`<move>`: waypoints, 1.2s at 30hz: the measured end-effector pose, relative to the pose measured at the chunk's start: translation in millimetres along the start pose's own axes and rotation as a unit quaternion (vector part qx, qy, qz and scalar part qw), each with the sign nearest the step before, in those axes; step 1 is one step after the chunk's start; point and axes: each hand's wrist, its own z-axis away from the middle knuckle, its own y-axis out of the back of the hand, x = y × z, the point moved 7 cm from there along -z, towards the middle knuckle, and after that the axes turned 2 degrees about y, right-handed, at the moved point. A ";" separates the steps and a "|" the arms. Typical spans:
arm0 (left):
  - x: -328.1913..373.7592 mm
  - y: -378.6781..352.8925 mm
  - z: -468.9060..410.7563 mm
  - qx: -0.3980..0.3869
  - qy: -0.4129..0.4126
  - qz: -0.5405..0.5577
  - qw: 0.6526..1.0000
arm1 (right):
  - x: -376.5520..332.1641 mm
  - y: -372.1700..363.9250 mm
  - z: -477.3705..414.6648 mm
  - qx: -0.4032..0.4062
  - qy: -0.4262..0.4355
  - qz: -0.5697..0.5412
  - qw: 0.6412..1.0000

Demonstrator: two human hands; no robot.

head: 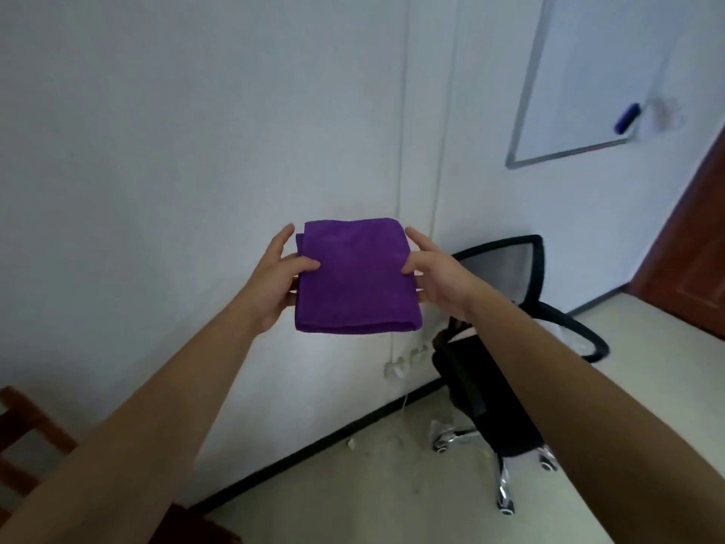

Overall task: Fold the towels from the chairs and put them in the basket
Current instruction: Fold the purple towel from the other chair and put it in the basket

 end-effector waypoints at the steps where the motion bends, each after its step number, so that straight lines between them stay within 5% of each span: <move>1: -3.2 -29.4 -4.9 -0.024 0.005 -0.001 1.000 | -0.7 28.2 12.5 0.004 0.003 0.001 1.000; 11: -46.9 -369.4 -64.7 -0.243 0.029 -0.030 0.969 | 30.8 338.7 156.8 0.174 0.002 -0.051 0.983; 27: -98.9 -976.6 -57.2 -0.606 0.036 -0.074 0.791 | 18.5 766.1 440.3 0.493 -0.007 -0.050 0.869; 36: -125.7 -1240.5 47.7 -0.693 0.018 -0.100 0.713 | 55.2 938.8 618.6 0.594 0.022 -0.088 0.799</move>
